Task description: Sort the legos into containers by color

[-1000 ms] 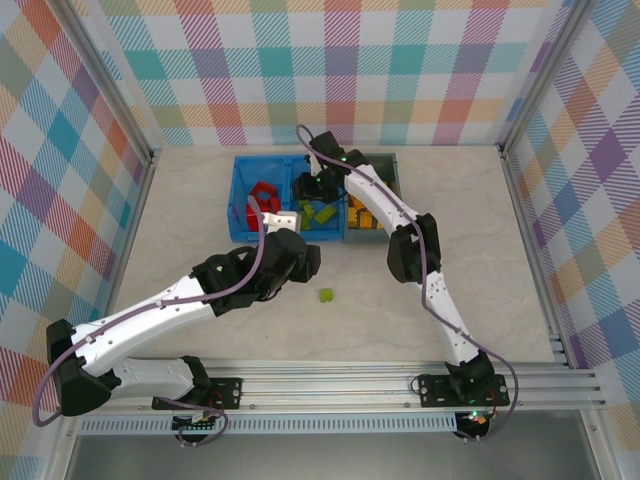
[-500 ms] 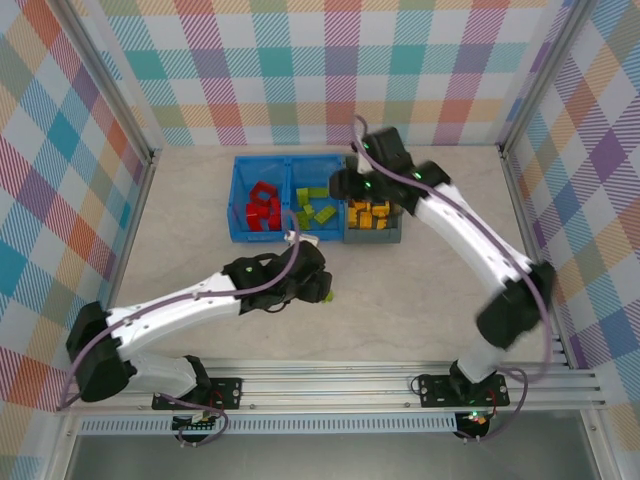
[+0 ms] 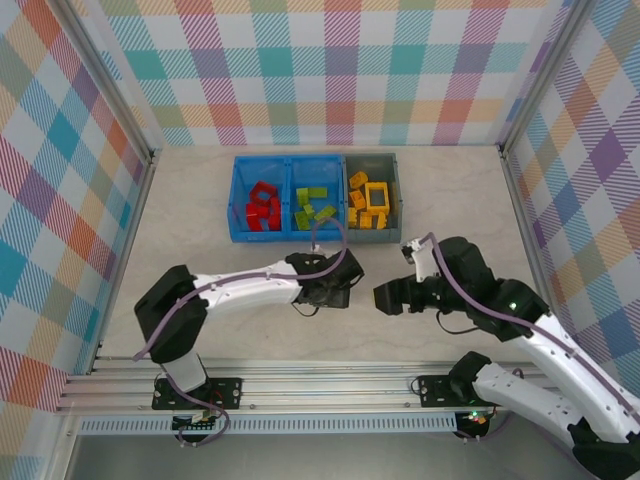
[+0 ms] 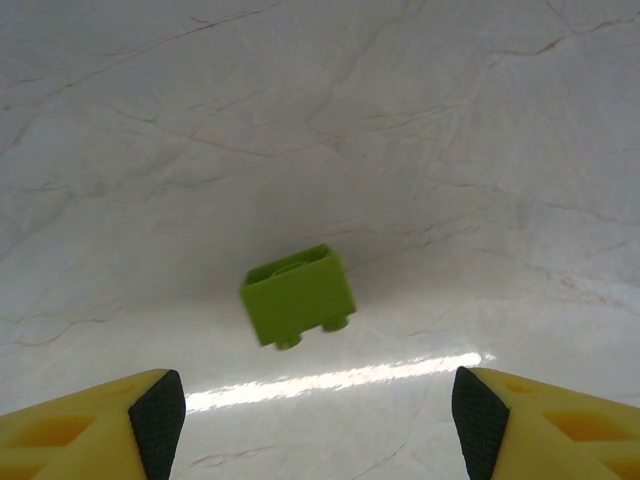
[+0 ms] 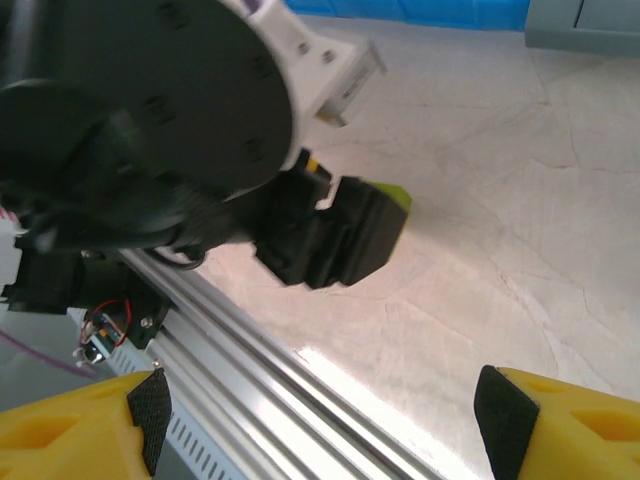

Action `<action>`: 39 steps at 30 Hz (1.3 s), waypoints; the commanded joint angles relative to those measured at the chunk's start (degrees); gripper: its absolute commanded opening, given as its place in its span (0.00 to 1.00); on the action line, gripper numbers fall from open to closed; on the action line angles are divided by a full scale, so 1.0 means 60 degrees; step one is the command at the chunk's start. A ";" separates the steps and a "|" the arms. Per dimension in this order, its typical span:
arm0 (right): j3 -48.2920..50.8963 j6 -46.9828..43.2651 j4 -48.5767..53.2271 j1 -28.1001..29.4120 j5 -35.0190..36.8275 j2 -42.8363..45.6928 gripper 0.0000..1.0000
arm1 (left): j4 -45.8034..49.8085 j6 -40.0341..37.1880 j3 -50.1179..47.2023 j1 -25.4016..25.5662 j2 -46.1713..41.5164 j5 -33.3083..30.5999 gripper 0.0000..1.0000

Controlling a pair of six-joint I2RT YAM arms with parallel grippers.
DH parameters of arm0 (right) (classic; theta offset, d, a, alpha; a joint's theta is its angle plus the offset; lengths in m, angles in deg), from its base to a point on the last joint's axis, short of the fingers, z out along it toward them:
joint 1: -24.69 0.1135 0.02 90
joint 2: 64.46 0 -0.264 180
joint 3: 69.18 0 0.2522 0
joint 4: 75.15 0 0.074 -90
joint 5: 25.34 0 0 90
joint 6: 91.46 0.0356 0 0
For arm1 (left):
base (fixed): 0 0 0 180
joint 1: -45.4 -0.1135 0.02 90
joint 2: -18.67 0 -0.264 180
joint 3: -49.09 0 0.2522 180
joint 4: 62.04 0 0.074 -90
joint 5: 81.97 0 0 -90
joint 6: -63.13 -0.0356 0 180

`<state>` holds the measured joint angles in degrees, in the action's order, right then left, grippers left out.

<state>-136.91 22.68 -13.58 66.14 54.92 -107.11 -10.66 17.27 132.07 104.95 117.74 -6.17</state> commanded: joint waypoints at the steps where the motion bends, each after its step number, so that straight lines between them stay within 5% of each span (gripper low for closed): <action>1: 0.0147 0.0332 0.0528 0.0063 -0.0294 0.0270 0.81 | 0.0658 0.0692 0.0498 0.0118 0.0576 -0.0351 0.73; 7: 0.0251 0.0487 0.0441 0.0086 -0.0362 0.0371 0.79 | 0.0882 0.0700 0.0874 0.0095 0.1314 -0.0724 0.72; 15: 0.0305 0.0502 0.0445 0.0093 -0.0325 0.0341 0.78 | 0.0492 0.0686 0.1005 0.0008 0.2031 -0.0728 0.57; 28: 0.0360 0.0250 -0.0045 0.0376 -0.0537 0.0040 0.75 | 0.0698 0.0200 0.1054 -0.0183 0.1056 -0.1408 0.35; 34: -0.0465 -0.0281 -0.1021 0.2894 0.1798 -0.0967 0.73 | 0.0945 -0.0869 0.1571 -0.1245 -0.0033 -0.0654 0.30; 39: -0.0950 -0.1353 -0.3064 0.4919 0.4973 -0.1852 0.74 | 0.1414 -0.2109 0.3188 -0.2678 0.0199 0.0269 0.29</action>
<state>-139.67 19.81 -22.23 92.08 71.07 -116.46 -5.06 10.71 146.62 92.92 118.98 -8.35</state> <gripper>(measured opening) 0.740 0.337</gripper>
